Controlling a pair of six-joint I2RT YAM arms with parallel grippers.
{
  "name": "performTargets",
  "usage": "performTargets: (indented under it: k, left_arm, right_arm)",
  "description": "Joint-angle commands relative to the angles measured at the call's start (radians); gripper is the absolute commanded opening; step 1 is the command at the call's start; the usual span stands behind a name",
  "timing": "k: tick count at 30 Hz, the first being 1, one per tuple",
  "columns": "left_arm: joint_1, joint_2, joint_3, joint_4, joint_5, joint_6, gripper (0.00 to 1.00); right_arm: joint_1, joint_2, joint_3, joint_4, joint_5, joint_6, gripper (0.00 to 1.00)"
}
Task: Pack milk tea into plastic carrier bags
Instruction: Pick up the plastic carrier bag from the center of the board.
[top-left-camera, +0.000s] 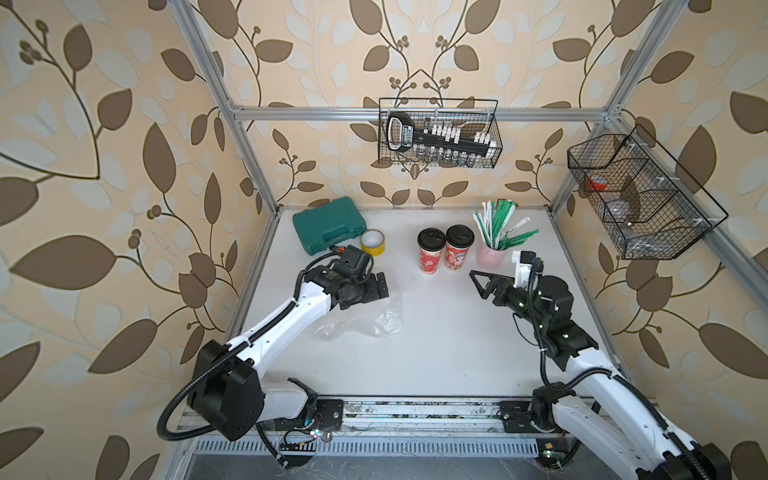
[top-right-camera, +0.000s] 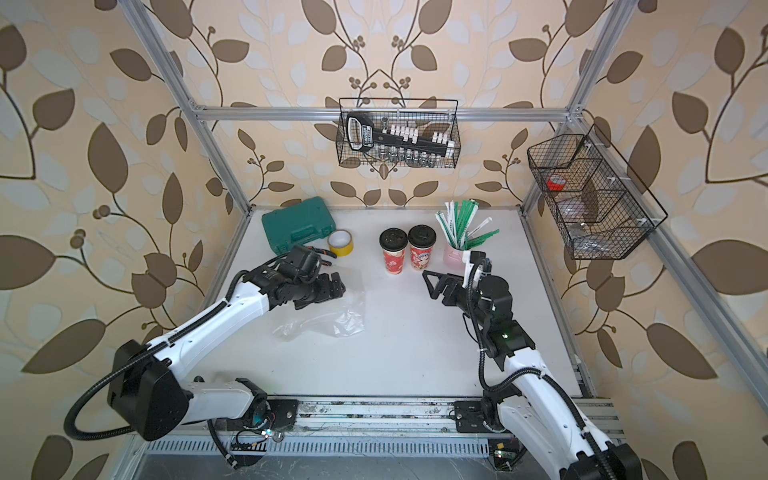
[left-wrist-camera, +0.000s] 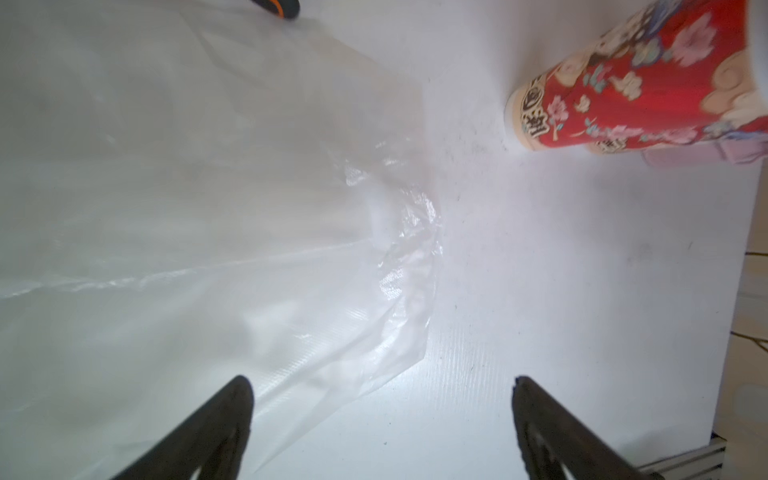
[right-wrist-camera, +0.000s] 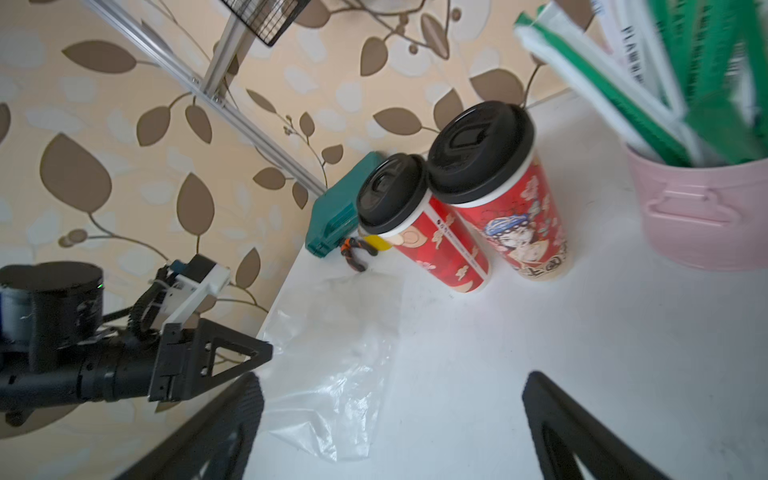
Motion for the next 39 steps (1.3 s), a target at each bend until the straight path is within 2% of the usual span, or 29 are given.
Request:
performTargets:
  k: [1, 4, 6, 9, 13, 16, 20, 24, 27, 32, 39]
  left_arm:
    - [-0.053, 0.142, 0.078, -0.122, -0.07, 0.018, 0.8]
    - [-0.085, 0.26, 0.136, -0.12, -0.09, 0.015, 0.65]
    - [-0.099, 0.335, 0.193, -0.129, -0.097, 0.019, 0.63]
    - [-0.102, 0.425, 0.266, -0.136, -0.113, 0.02, 0.54]
    - [-0.104, 0.506, 0.35, -0.175, -0.155, 0.018, 0.55]
    - [-0.103, 0.535, 0.387, -0.19, -0.189, 0.024, 0.6]
    - [-0.104, 0.605, 0.444, -0.198, -0.18, 0.031, 0.56]
    - [-0.104, 0.65, 0.474, -0.185, -0.175, 0.03, 0.58]
    - [-0.104, 0.661, 0.488, -0.168, -0.166, 0.033, 0.56]
    - [-0.106, 0.673, 0.477, -0.136, -0.105, 0.023, 0.36]
    - [-0.106, 0.586, 0.454, -0.128, -0.099, 0.002, 0.07]
  right_arm:
    - [0.011, 0.07, 0.029, -0.101, -0.036, -0.053, 0.99]
    - [0.011, 0.091, -0.009, -0.037, -0.027, -0.034, 1.0]
    - [0.011, 0.111, -0.014, -0.028, -0.026, -0.036, 0.99]
    - [0.011, 0.135, -0.016, -0.023, -0.027, -0.039, 0.99]
    - [0.011, 0.145, -0.034, -0.001, -0.036, -0.043, 1.0]
    - [0.011, 0.147, -0.046, 0.009, -0.04, -0.048, 0.99]
    - [0.011, 0.145, -0.064, 0.036, -0.051, -0.055, 1.0]
    - [0.011, 0.136, -0.076, 0.05, -0.063, -0.063, 1.0]
    - [0.011, 0.133, -0.082, 0.057, -0.064, -0.068, 1.0]
    - [0.011, 0.148, -0.082, 0.067, -0.077, -0.072, 0.99]
    - [0.011, 0.161, -0.084, 0.072, -0.076, -0.077, 0.99]
